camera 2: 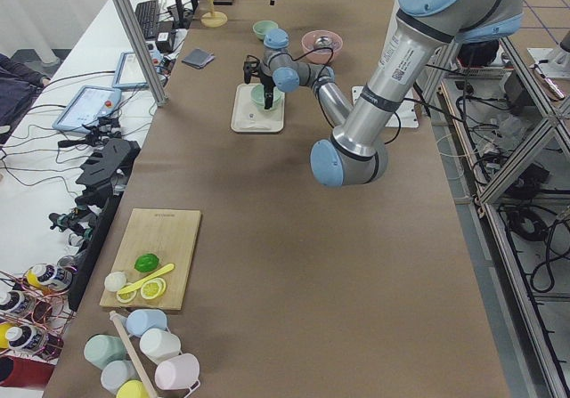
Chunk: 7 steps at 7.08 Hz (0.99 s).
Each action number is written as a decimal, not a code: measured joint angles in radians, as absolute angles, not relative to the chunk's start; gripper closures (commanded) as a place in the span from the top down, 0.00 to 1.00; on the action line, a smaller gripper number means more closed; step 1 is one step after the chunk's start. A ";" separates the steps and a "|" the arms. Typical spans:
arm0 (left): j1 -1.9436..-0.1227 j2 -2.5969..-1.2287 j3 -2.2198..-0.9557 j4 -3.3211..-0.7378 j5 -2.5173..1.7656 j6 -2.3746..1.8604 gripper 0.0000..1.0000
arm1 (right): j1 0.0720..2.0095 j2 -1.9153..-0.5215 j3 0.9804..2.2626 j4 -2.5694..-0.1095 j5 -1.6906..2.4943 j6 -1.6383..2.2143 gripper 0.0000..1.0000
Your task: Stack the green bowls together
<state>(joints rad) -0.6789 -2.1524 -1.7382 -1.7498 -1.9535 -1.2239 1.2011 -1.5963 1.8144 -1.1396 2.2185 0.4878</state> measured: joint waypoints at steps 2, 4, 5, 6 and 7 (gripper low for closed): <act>-0.839 -1.972 -1.885 -1.635 -2.050 -0.926 0.98 | 1.202 -1.601 1.835 -1.119 2.223 0.487 1.00; -1.075 -1.791 -1.915 -1.592 -2.146 -0.505 0.98 | 1.204 -1.618 1.839 -1.101 2.226 0.509 1.00; -1.198 -1.715 -1.899 -1.587 -2.180 -0.299 0.98 | 1.204 -1.627 1.839 -1.096 2.226 0.516 1.00; -1.331 -1.656 -1.851 -1.585 -2.228 -0.084 0.98 | 1.204 -1.634 1.838 -1.093 2.226 0.518 1.00; -1.449 -1.619 -1.778 -1.585 -2.273 0.110 0.98 | 1.204 -1.638 1.835 -1.093 2.224 0.518 1.00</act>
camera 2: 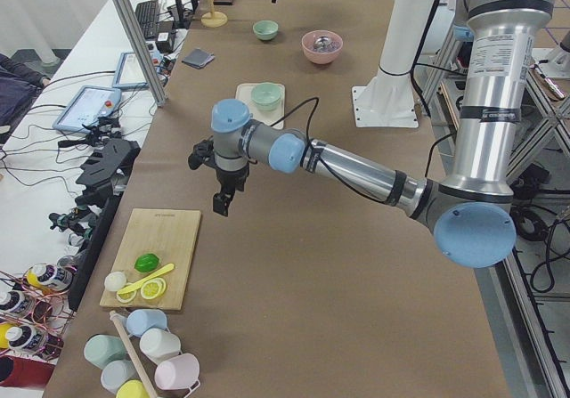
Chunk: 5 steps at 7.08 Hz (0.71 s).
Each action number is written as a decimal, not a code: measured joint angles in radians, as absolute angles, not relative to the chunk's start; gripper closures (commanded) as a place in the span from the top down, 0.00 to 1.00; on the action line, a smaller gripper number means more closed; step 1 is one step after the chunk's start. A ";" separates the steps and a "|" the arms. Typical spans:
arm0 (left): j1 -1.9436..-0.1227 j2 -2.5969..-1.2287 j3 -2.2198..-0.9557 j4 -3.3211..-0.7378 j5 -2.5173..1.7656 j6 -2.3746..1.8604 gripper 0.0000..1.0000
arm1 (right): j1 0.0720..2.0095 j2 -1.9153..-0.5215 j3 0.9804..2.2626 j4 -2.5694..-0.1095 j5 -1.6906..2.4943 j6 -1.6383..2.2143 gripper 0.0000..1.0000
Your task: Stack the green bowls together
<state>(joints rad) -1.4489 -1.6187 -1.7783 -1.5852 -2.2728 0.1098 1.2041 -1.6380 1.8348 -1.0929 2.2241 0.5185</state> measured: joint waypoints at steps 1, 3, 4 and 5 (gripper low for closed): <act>-1.531 -1.598 -1.706 -1.585 -2.291 0.256 0.98 | 1.204 -1.642 1.830 -1.094 2.221 0.517 1.00; -1.590 -1.581 -1.619 -1.587 -2.303 0.378 0.98 | 1.204 -1.651 1.787 -1.093 2.211 0.503 1.00; -1.596 -1.563 -1.615 -1.596 -2.306 0.391 0.98 | 1.204 -1.635 1.732 -1.093 2.198 0.487 1.00; -1.599 -1.538 -1.634 -1.602 -2.308 0.395 0.98 | 1.204 -1.612 1.674 -1.093 2.190 0.476 0.98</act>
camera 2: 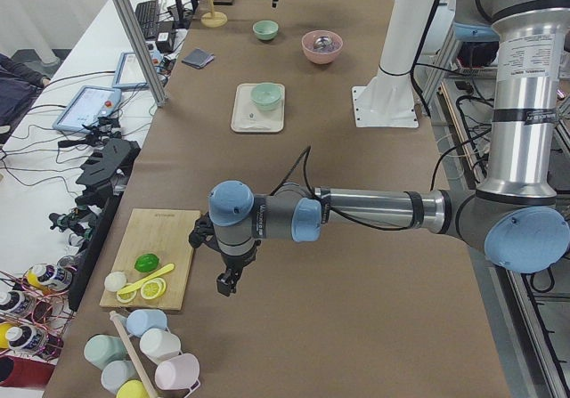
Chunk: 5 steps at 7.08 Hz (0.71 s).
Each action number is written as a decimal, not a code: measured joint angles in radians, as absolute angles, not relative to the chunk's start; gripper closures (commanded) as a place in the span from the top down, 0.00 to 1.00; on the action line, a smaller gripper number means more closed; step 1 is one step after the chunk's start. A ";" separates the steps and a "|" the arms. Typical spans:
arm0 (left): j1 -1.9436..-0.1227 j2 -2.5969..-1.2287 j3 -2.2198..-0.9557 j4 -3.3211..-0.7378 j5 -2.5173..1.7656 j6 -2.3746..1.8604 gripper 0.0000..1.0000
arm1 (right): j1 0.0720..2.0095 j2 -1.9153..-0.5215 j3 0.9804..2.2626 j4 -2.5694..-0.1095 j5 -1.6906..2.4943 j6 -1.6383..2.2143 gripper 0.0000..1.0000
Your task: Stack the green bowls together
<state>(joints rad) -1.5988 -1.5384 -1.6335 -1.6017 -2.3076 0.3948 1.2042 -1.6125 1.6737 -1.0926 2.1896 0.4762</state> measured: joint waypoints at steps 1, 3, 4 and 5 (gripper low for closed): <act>-1.599 -1.511 -1.663 -1.605 -2.309 0.396 0.98 | 1.204 -1.596 1.631 -1.092 2.185 0.475 0.93; -1.600 -1.483 -1.689 -1.606 -2.310 0.395 0.98 | 1.197 -1.563 1.596 -1.093 2.181 0.492 0.82; -1.600 -1.480 -1.692 -1.606 -2.309 0.395 0.98 | 1.185 -1.526 1.567 -1.094 2.177 0.518 0.81; -1.600 -1.478 -1.693 -1.606 -2.310 0.394 0.98 | 1.166 -1.497 1.539 -1.092 2.169 0.548 0.81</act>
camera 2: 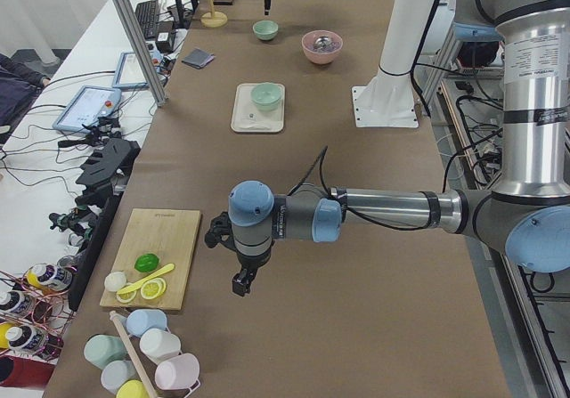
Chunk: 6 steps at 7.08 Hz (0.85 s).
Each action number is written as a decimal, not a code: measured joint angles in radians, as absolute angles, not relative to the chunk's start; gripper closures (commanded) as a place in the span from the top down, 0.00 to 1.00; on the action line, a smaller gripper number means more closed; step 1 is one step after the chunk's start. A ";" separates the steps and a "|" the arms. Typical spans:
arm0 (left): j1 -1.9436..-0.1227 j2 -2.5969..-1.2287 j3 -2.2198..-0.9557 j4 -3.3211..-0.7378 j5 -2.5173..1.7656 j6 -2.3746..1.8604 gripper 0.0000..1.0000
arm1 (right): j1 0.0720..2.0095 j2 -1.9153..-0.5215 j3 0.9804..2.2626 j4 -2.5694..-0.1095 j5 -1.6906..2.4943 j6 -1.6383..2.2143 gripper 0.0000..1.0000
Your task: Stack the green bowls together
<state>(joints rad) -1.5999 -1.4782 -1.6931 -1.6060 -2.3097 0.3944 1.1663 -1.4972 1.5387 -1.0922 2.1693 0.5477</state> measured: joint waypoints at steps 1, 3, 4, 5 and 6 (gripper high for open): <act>-1.600 -1.478 -1.694 -1.606 -2.310 0.394 0.98 | 1.144 -1.483 1.524 -1.090 2.156 0.562 0.79; -1.600 -1.477 -1.694 -1.606 -2.310 0.394 0.98 | 1.111 -1.480 1.518 -1.085 2.128 0.568 0.60; -1.600 -1.477 -1.694 -1.606 -2.310 0.394 0.98 | 1.105 -1.483 1.517 -1.085 2.124 0.569 0.58; -1.600 -1.478 -1.694 -1.606 -2.310 0.394 0.98 | 1.102 -1.486 1.516 -1.085 2.124 0.569 0.54; -1.600 -1.479 -1.694 -1.608 -2.310 0.394 0.98 | 1.099 -1.487 1.515 -1.086 2.124 0.569 0.54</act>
